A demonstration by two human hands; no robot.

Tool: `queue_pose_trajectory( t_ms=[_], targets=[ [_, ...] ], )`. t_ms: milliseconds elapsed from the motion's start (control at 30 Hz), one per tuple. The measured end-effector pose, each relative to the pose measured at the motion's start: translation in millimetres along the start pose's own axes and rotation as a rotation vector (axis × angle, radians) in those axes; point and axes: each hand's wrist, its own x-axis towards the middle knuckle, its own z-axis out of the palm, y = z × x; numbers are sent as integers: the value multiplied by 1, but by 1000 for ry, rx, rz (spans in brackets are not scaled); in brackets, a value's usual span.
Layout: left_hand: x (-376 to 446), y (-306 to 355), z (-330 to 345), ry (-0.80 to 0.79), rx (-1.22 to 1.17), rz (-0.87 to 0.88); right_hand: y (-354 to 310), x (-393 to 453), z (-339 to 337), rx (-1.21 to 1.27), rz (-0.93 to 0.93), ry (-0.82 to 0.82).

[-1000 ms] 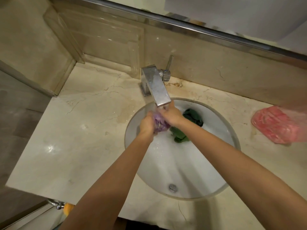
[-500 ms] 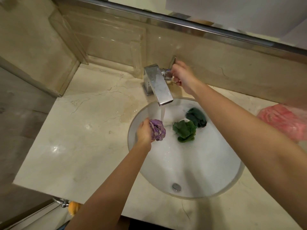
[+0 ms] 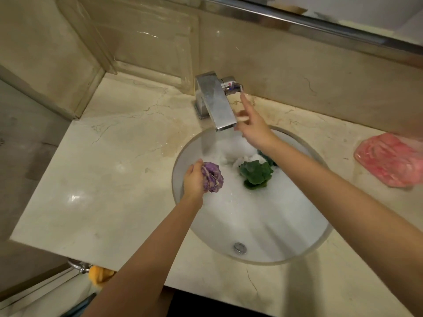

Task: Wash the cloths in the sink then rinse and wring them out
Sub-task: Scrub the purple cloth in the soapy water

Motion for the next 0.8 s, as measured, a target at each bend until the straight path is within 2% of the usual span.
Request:
queue_pose_trajectory(
  t_ms=[100,167,300,433,500,567,667,800],
  targets=[
    [-4,-6,0,-144,1,32,41,-41,22,334,345,-73],
    [-8,-13,4,-228,67,113,66,-68,37,513,450,-165],
    [-16,-31,19,-256,187,281,105,-94,53,597,393,-147],
    [-20,-50,34,-370,-40,260,136,-101,57,664,421,-109],
    [-19,-56,46,-337,-31,350,145,-102,58,869,382,-77],
    [-15,-61,57,-207,121,518,151,-101,59,1059,244,58],
    [-12,-69,68,-44,271,694,153,-98,59,940,105,289],
    [-17,-82,80,-67,286,753,153,-96,62,605,-5,504]
  ],
)
